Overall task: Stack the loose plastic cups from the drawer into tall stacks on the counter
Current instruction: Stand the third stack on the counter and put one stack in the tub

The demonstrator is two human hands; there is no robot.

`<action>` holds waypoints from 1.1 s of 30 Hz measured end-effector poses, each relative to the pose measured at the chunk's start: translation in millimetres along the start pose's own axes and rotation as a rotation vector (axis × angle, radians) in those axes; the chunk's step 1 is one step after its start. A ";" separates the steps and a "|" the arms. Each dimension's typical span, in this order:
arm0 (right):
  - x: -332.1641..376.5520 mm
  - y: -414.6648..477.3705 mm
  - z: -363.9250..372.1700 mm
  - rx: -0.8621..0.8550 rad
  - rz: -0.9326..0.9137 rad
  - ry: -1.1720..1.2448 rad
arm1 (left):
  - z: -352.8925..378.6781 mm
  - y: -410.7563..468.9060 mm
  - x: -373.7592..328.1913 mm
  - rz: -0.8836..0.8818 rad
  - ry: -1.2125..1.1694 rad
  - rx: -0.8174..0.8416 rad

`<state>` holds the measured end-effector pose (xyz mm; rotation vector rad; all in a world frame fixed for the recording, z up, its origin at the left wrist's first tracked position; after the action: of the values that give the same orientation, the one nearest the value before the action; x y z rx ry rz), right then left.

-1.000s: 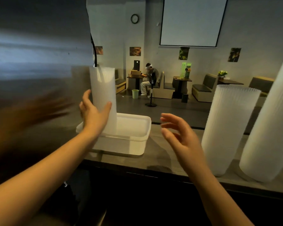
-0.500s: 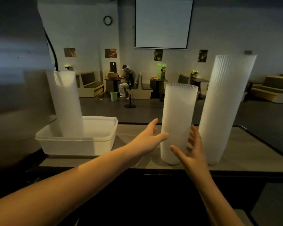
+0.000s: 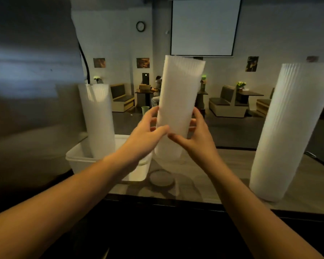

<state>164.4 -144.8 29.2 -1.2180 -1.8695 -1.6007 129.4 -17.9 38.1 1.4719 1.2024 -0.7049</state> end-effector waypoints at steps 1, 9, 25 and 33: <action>5.1 9.4 17.8 0.033 -0.015 -0.008 | -17.4 4.4 3.1 0.003 0.014 -0.048; 6.8 38.3 131.4 0.263 -0.028 -0.110 | -96.7 23.7 61.1 -0.094 0.196 -0.151; -25.4 27.7 172.4 0.351 0.091 -0.270 | -106.4 34.1 99.4 -0.157 0.289 -0.147; 3.3 -32.2 54.8 0.173 0.003 -0.069 | -73.0 20.9 45.4 0.104 0.463 -0.279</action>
<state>149.5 -91.4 -2.2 -1.2133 -2.0009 -1.3786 151.1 66.8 24.2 1.4877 1.4899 -0.1135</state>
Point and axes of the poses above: each hand's wrist, its own y-axis towards the middle knuckle, its own z-axis out of the palm, x = y × z, the point moved 9 cm from there along y, towards the middle knuckle, and after that the axes turned 7 degrees about -x, right-handed, at the moved point
